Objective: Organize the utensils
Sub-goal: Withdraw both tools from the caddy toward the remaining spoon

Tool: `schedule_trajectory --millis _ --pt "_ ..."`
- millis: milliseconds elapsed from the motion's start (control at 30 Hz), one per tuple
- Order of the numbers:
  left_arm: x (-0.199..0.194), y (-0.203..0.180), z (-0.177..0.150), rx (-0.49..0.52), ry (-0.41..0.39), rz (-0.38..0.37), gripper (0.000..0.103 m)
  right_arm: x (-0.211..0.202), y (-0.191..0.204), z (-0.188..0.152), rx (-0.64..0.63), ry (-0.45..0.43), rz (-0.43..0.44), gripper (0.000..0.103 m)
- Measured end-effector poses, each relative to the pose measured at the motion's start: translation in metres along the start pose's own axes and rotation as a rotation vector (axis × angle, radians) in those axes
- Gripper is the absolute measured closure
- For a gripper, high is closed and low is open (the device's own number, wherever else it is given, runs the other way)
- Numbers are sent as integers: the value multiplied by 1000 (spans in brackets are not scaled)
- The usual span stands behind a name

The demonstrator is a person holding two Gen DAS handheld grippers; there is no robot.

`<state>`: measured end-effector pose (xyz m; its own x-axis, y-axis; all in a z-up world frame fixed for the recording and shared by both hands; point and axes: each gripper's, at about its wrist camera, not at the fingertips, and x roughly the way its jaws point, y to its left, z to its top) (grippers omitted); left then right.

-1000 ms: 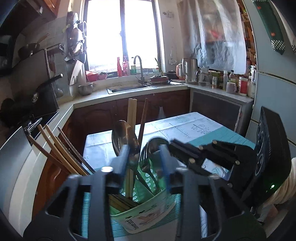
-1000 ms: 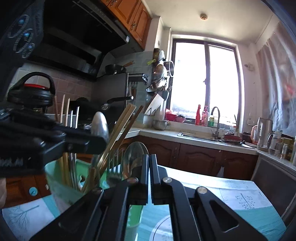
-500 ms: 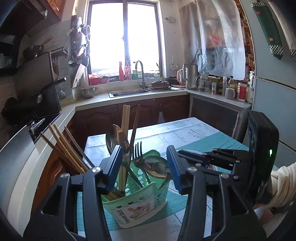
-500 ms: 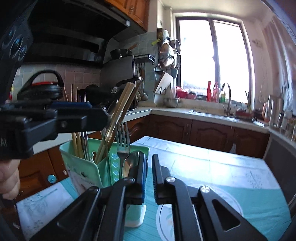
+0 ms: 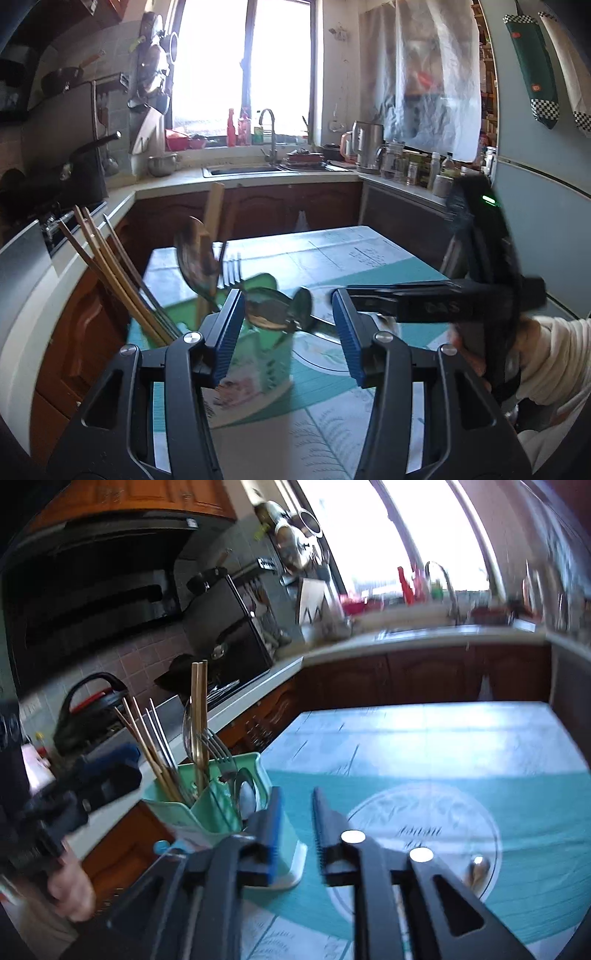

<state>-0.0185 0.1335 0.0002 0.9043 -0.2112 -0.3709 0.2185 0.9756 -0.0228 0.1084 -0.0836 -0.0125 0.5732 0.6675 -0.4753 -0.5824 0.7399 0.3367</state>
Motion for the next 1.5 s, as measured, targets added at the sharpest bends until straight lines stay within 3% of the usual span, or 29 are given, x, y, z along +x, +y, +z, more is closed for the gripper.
schedule_trajectory --millis 200,467,633,733,967,1133,1333,1500 --pt "-4 -8 -5 -14 -4 -15 57 35 -2 14 76 217 113 70" --pt "-11 -2 -9 -42 -1 -14 57 79 14 31 14 369 81 71" --pt "-13 5 -12 -68 2 -26 57 91 32 37 -91 460 29 93" --pt "-13 10 -11 -75 -2 -30 57 88 44 38 -181 494 -23 92" --pt "-13 11 -9 -77 -4 -31 57 80 38 37 -180 555 20 92" --pt "-15 11 -9 -86 -5 -35 57 80 38 33 -187 527 17 95" --pt "-18 11 -9 -87 -9 -35 57 69 50 32 -222 397 -12 96" --pt "-19 10 -9 -97 -15 -36 57 53 68 26 -320 170 -55 96"
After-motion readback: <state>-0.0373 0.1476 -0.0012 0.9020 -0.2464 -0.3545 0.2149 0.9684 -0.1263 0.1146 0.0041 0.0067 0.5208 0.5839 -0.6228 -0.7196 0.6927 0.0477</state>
